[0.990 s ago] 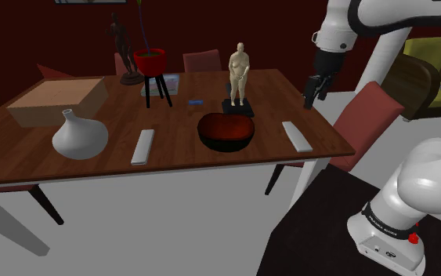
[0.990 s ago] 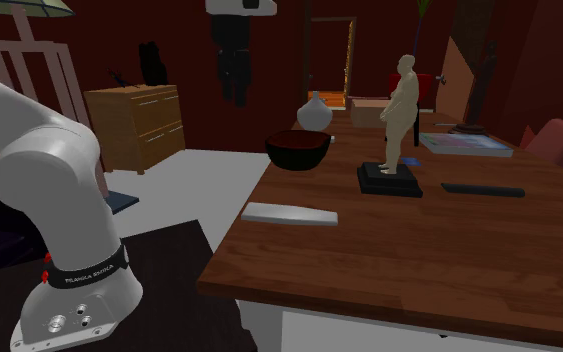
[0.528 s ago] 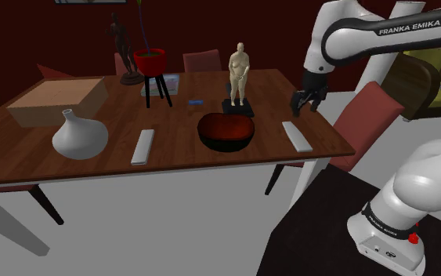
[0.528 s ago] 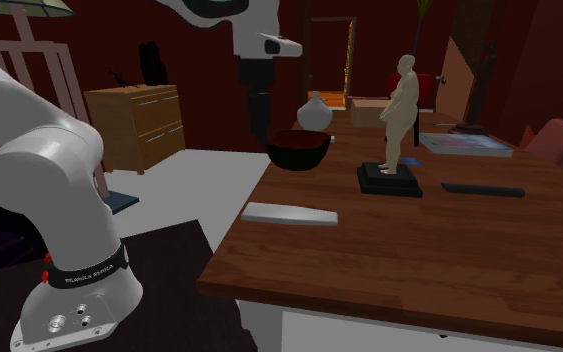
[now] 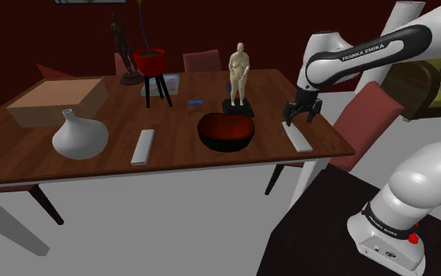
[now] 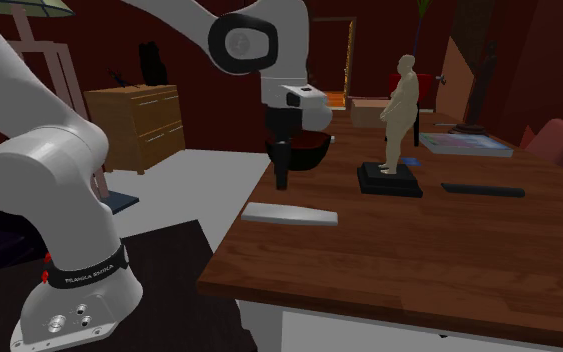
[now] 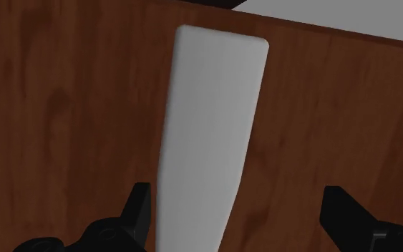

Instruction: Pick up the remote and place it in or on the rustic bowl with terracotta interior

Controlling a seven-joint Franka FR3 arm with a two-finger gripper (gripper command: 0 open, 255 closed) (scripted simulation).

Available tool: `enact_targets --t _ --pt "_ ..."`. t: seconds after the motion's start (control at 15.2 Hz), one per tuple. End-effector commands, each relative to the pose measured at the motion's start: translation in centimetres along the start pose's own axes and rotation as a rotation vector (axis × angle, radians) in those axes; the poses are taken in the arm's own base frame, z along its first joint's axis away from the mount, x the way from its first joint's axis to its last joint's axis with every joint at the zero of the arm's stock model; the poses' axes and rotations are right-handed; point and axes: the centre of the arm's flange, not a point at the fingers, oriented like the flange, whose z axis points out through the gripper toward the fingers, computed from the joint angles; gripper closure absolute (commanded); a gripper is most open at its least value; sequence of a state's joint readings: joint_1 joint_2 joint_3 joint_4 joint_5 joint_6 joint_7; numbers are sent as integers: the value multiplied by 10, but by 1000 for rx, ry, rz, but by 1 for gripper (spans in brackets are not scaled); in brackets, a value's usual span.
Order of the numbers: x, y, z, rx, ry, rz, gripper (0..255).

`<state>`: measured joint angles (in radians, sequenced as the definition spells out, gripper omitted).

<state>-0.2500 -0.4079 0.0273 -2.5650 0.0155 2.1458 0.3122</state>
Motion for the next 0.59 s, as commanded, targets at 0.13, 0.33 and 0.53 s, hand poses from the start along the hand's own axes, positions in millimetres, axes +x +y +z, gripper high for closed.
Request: enact_targets --t 0.13,0.33,0.53 --pt "21 16 37 -5 3 123 0" --pt "21 16 53 -5 3 123 0" --pt "21 16 69 -5 3 123 0"
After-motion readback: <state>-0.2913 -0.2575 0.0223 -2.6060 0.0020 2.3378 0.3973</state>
